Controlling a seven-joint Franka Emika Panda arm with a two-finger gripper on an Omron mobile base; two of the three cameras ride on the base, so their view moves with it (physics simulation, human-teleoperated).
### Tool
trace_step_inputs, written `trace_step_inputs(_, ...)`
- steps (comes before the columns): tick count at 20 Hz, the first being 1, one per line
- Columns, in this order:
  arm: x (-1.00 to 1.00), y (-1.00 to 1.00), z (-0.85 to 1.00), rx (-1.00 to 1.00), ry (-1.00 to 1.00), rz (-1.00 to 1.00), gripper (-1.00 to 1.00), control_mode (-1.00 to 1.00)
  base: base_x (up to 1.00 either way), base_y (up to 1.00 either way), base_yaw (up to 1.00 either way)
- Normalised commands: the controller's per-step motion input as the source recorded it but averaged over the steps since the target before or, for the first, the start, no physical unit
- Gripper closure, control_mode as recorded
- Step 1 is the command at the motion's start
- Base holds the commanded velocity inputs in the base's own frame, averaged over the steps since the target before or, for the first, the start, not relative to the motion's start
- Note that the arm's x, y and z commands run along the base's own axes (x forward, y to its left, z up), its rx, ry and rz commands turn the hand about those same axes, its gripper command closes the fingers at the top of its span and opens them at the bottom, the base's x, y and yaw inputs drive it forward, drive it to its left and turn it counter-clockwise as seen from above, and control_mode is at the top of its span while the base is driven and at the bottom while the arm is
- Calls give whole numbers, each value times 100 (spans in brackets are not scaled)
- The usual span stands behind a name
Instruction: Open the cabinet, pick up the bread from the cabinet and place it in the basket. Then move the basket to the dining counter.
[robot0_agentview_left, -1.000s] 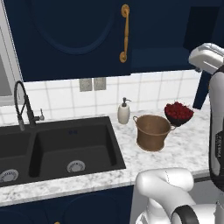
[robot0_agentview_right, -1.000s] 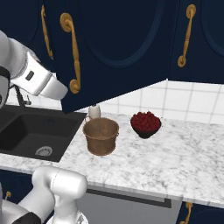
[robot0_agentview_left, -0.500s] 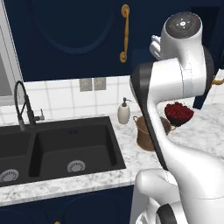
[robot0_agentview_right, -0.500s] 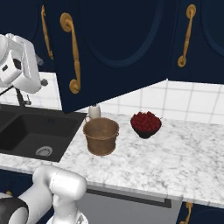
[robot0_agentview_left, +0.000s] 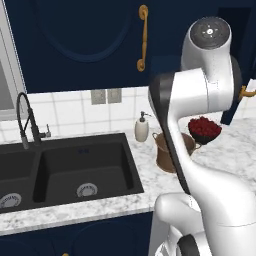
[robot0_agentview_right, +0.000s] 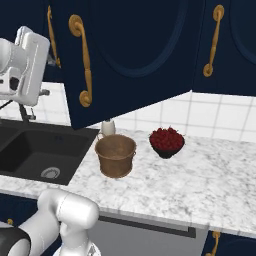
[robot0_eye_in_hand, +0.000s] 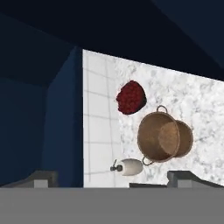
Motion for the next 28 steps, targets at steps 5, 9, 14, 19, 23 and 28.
trace_step_inputs(5, 55, 0, -21, 17, -38, -59, -100, -100, 0, 0, 0)
trace_step_inputs(9, -2, -5, 0, 17, -22, -57, -100, -100, 0, 0, 0)
trace_step_inputs(14, 3, -36, -7, 16, -16, -49, -100, -100, 0, 0, 0)
trace_step_inputs(19, 68, 0, -56, 6, -31, -53, -100, -100, 0, 0, 0)
trace_step_inputs(23, -12, -11, -14, 10, -34, -47, -100, -100, 0, 0, 0)
trace_step_inputs(28, -43, -44, 0, 12, -27, -42, -100, -100, 0, 0, 0)
